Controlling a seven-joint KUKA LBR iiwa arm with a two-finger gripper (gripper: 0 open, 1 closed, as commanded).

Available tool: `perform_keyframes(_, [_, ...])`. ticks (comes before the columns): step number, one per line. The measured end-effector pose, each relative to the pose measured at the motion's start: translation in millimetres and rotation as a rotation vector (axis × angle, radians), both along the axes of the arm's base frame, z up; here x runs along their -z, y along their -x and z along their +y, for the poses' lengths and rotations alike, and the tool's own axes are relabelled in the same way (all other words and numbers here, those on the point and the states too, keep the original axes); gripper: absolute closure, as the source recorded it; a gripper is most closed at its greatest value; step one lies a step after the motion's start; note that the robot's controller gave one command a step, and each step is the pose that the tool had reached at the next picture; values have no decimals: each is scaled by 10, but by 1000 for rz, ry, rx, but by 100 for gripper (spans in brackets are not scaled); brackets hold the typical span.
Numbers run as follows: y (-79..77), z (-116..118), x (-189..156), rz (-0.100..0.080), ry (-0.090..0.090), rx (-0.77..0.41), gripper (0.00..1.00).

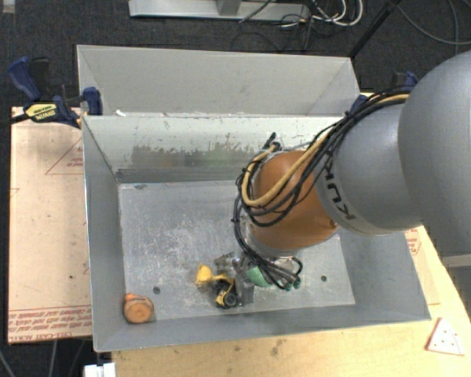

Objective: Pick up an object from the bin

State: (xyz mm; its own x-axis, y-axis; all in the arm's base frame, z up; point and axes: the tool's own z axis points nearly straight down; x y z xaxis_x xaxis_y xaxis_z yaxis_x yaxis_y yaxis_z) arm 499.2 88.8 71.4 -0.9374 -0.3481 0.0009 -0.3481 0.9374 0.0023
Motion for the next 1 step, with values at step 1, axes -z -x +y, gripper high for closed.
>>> perform_keyframes(1, [-144, -141, -1484, -6, 0, 51, 100])
